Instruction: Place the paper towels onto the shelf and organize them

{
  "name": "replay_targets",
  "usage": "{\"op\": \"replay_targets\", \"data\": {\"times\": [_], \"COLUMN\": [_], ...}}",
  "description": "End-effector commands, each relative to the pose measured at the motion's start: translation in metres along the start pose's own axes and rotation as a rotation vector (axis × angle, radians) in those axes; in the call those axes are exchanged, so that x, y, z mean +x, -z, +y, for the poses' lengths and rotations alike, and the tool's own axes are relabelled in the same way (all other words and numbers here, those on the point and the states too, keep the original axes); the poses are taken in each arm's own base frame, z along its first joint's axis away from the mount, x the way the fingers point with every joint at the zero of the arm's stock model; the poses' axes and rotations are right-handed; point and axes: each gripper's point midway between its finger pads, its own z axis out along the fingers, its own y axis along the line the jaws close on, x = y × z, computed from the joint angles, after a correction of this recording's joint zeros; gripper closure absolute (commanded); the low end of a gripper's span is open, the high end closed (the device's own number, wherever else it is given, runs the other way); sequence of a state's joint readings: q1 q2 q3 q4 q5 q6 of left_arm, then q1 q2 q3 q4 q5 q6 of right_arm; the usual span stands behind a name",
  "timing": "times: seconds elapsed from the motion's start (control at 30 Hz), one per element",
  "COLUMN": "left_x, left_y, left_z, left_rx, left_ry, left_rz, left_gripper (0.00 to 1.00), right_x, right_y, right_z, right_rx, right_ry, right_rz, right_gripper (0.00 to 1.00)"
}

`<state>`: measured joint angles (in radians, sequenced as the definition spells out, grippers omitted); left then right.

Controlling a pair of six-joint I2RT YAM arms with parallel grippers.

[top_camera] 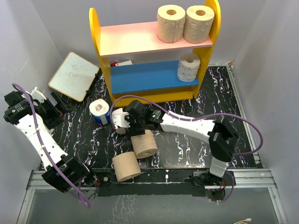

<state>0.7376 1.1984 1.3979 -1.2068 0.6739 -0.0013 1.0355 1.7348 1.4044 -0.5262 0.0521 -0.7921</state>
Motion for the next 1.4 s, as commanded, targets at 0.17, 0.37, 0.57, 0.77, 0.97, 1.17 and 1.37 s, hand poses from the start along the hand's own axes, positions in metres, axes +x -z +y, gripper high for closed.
{"op": "replay_targets", "data": {"times": [0.17, 0.37, 0.57, 0.77, 0.97, 1.17, 1.37], "left_x": [0.003, 0.004, 0.003, 0.003, 0.003, 0.004, 0.004], "left_y": [0.003, 0.003, 0.002, 0.002, 0.001, 0.001, 0.002], "left_z": [-0.005, -0.004, -0.004, -0.004, -0.004, -0.004, -0.005], "left_rx": [0.015, 0.015, 0.017, 0.019, 0.021, 0.021, 0.027], "left_ry": [0.005, 0.007, 0.009, 0.011, 0.011, 0.011, 0.008], "left_rz": [-0.011, -0.009, -0.004, -0.002, 0.000, 0.000, -0.003], "left_gripper": [0.05, 0.05, 0.05, 0.05, 0.05, 0.05, 0.08], "right_x": [-0.048, -0.051, -0.046, -0.043, -0.039, -0.054, -0.061], "right_y": [-0.021, -0.031, -0.041, -0.053, -0.060, -0.028, 0.010], "right_z": [-0.018, -0.024, -0.026, -0.013, -0.005, -0.032, -0.070], "right_rx": [0.037, 0.079, 0.116, 0.073, 0.046, 0.111, -0.016], "right_ry": [-0.014, -0.015, -0.020, -0.041, -0.057, -0.184, -0.481], "right_rz": [-0.132, -0.140, -0.139, -0.139, -0.123, -0.172, -0.283], "right_gripper": [0.19, 0.23, 0.39, 0.62, 1.00, 1.00, 1.00]}}
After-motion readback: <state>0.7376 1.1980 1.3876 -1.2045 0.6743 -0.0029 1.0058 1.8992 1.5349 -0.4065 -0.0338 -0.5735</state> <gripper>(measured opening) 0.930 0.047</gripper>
